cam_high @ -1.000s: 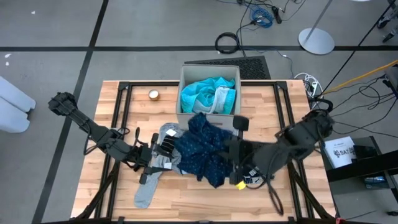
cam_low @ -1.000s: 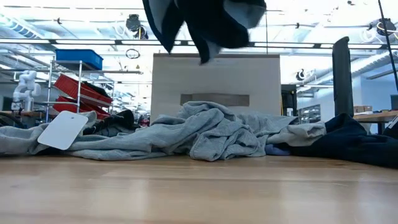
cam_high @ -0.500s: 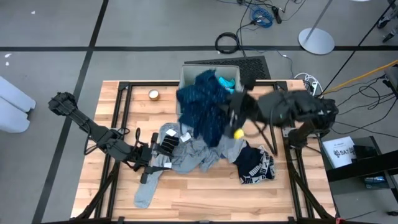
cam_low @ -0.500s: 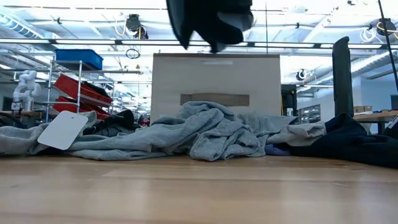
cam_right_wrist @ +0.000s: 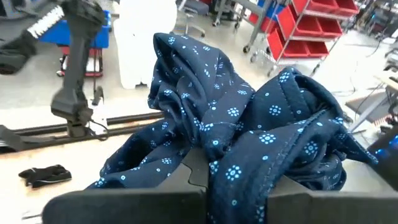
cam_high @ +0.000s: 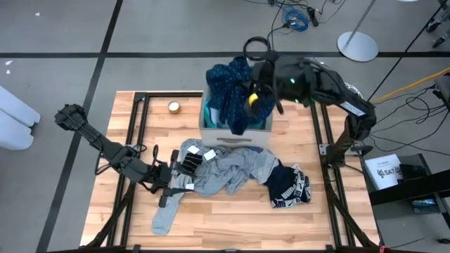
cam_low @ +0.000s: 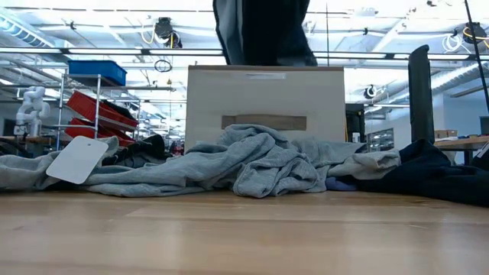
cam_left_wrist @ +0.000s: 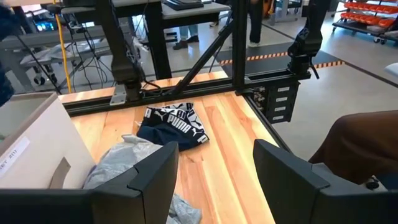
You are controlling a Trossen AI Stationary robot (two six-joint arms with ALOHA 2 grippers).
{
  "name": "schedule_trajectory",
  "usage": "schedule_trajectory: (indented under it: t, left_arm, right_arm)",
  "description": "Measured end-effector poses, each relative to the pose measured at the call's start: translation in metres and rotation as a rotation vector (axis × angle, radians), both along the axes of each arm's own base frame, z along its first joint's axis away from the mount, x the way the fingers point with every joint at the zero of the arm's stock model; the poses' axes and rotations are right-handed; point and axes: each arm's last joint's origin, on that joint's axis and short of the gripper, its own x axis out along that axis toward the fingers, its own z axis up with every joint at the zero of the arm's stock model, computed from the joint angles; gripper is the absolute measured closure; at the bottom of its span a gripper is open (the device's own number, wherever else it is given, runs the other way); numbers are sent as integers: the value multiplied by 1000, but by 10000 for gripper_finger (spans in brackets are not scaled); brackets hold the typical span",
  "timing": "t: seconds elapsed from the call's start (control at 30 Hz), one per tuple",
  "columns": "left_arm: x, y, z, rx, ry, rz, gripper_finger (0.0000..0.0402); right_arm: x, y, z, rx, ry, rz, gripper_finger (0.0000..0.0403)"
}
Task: Sort clothes
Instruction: Put the blue polo shirt into the laundry organizer
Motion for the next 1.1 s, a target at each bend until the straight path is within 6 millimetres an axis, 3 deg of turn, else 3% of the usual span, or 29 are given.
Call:
schedule_trajectory:
  t: [0.33, 0.67, 1.1]
  left_arm:
    - [2, 0, 10, -74, -88, 7, 183]
    - [3, 0, 24, -201, -203, 13, 183]
    - [3, 0, 25, -205, -207, 14, 183]
  right_arm:
    - [0, -52, -12, 83, 64, 92, 380]
    - [1, -83, -23, 112, 96, 195, 380]
    - [18, -116, -75, 227, 183, 296, 380]
